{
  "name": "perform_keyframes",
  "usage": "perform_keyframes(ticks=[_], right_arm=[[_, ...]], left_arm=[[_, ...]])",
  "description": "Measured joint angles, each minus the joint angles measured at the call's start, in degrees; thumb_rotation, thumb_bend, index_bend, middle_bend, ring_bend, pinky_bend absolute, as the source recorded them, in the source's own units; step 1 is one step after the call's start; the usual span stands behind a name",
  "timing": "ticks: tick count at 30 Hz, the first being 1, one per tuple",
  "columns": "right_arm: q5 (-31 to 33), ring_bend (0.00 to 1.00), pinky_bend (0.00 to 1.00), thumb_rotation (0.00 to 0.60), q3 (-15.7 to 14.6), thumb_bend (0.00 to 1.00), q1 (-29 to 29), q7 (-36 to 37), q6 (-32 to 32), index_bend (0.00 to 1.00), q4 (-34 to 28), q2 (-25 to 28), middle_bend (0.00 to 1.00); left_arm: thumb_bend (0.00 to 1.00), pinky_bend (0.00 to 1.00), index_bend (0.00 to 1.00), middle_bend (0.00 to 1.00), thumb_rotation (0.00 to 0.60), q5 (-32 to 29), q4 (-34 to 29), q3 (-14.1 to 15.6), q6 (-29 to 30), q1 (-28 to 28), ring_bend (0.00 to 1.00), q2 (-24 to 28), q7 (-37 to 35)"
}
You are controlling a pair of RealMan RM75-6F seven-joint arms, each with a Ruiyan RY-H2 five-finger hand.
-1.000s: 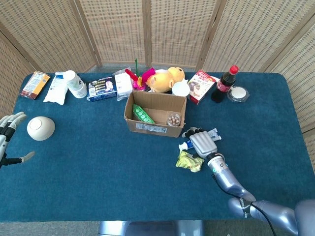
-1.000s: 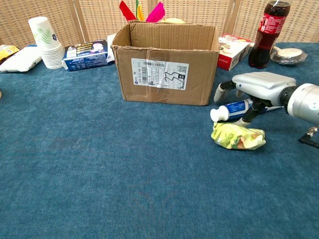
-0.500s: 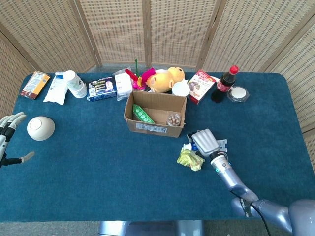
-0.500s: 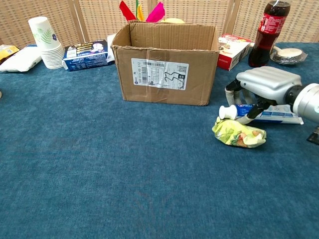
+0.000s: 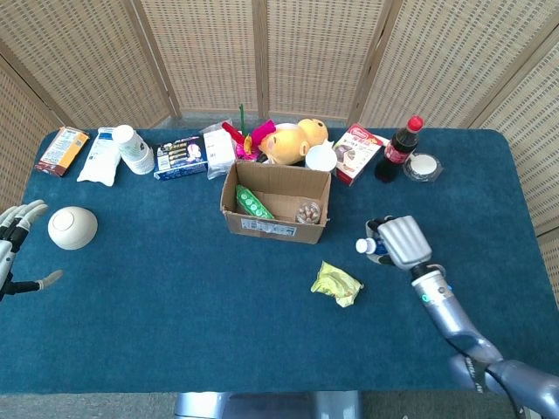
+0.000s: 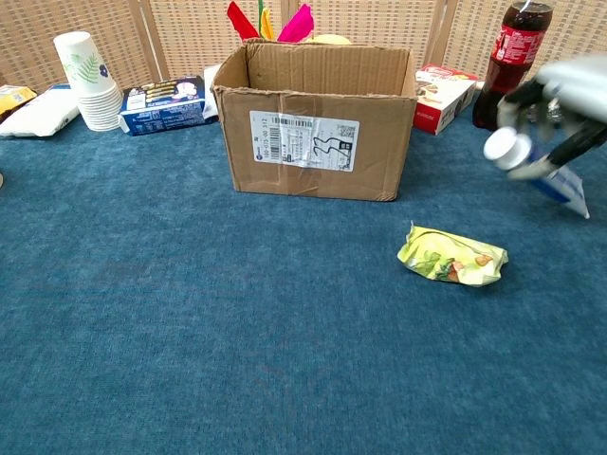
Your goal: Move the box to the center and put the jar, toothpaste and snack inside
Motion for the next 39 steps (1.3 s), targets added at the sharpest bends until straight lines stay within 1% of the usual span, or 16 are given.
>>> perform_keyframes(ticks=[6,12,15,17,21,23,27,30,32,35,37,39], right_arm=[[-1.77,0.57,0.7,0.6,0.91,0.42,-1.48,0.99,3.67,0.57,-7.41,6.85,0.58],[-2.33,0.57,0.7,0.6,3.47,0.42,-1.8,0.76,6.16,0.58,-15.89,11.51,0.58],[-2.04,0.57,0.7,0.6,5.4,0.42,-1.34,-0.17,6.65,0.58,-19.8,13.24,0.58],[-1.25,0.57,0.7,0.6,7.28,0.42,-0.42,-1.8,6.45,0.58,-22.92,14.3,0.58],[1.83,0.57,0.7,0.6,10.97,0.42,2.05,-7.03,5.23,0.58,-28.24,15.66,0.58],[4.43,0.57,0.7,0.6,13.1,0.43,3.82,-10.3,4.3,0.58,-30.6,15.95,0.58],[11.47,0.57,0.7,0.6,16.89,0.42,7.78,-16.17,2.69,0.58,-34.42,15.36,0.58],[17.68,0.57,0.7,0.6,19.14,0.42,11.51,-22.22,2.06,0.58,-36.55,13.75,0.58],[21.84,0.57,0.7,0.6,20.45,0.43,14.66,-26.48,1.98,0.58,-37.7,11.73,0.58],[26.9,0.57,0.7,0.6,21.47,0.42,19.07,-30.94,2.45,0.58,-38.14,7.49,0.58],[29.14,0.57,0.7,0.6,21.61,0.42,21.52,-33.25,3.03,0.58,-37.43,4.14,0.58],[30.08,0.57,0.7,0.6,21.32,0.42,22.93,-34.74,3.5,0.58,-35.95,1.62,0.58]], left_arm=[[0.24,0.07,0.0,0.0,0.6,0.3,-0.07,0.06,0.21,0.07,0.0,0.15,-0.39],[0.24,0.07,0.0,0.0,0.6,0.42,0.03,0.1,0.49,0.25,0.0,0.3,-0.95],[0.24,0.07,0.0,0.0,0.6,0.46,0.1,0.09,0.53,0.26,0.0,0.33,-1.18],[0.24,0.07,0.0,0.0,0.6,0.58,0.13,0.12,0.54,0.25,0.0,0.34,-1.23],[0.24,0.07,0.0,0.0,0.6,0.68,0.17,0.16,0.57,0.25,0.0,0.36,-1.4],[0.24,0.07,0.0,0.0,0.6,0.68,0.21,0.17,0.56,0.26,0.0,0.39,-1.56],[0.24,0.07,0.0,0.0,0.6,0.73,0.5,0.15,0.85,0.4,0.0,0.5,-2.27],[0.24,0.07,0.0,0.0,0.6,0.76,0.76,0.2,0.73,0.4,0.0,0.51,-2.56],[0.24,0.07,0.0,0.0,0.6,0.71,0.86,0.21,0.56,0.34,0.0,0.5,-2.67],[0.24,0.07,0.0,0.0,0.6,0.68,0.85,0.23,0.38,0.26,0.0,0.49,-2.67],[0.24,0.07,0.0,0.0,0.6,0.73,0.87,0.25,0.39,0.25,0.0,0.49,-2.47],[0.24,0.07,0.0,0.0,0.6,0.7,0.91,0.3,0.2,0.2,0.0,0.41,-2.27]])
